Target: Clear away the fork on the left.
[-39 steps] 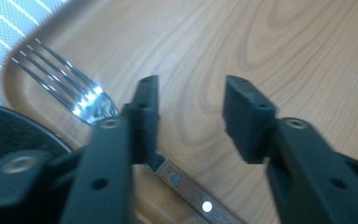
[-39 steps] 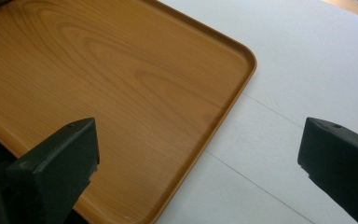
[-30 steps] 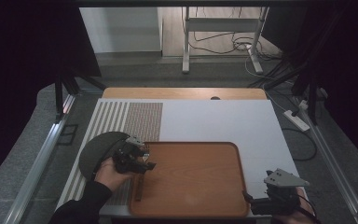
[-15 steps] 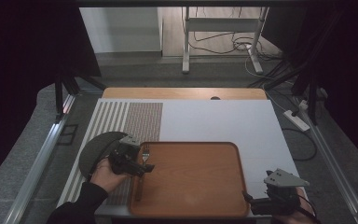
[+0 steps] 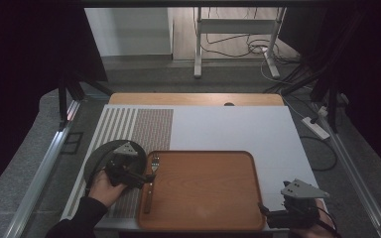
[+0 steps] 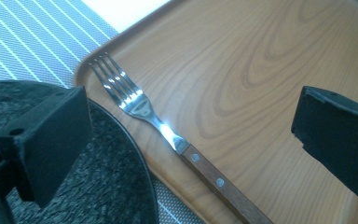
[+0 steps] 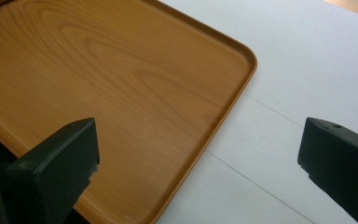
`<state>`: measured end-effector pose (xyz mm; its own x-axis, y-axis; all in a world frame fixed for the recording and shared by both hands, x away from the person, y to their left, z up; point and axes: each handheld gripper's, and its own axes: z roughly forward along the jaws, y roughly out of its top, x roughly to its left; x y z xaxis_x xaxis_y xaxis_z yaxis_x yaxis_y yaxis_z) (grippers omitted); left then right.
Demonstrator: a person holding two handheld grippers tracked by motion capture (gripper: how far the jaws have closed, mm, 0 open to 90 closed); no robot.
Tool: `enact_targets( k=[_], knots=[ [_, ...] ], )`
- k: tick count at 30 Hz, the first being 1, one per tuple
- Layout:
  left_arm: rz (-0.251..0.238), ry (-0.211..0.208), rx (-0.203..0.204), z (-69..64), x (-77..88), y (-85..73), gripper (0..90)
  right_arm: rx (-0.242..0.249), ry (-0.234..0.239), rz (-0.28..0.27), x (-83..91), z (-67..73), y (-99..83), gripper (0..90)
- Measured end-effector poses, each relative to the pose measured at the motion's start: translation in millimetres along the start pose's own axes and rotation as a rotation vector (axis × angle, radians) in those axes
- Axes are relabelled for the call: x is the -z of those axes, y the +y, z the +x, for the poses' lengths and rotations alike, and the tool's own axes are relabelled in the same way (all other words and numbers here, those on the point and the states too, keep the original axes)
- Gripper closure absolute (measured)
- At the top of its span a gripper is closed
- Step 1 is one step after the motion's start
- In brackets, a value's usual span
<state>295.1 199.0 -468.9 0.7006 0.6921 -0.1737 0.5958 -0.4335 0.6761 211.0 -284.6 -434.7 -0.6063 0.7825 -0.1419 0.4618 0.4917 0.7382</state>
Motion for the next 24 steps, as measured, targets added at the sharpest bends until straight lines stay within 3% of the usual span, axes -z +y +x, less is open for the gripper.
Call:
enact_targets(
  k=[9,24],
  knots=[
    [-0.056,0.013,0.028,2.5,10.7,-8.1,0.0,-0.004,0.005,0.000,0.0,-0.3,0.0,0.0],
    [-0.071,0.013,0.078,0.7,31.1,-30.7,0.0,-0.006,0.005,0.004,-0.5,-0.2,0.4,0.0]
  ],
)
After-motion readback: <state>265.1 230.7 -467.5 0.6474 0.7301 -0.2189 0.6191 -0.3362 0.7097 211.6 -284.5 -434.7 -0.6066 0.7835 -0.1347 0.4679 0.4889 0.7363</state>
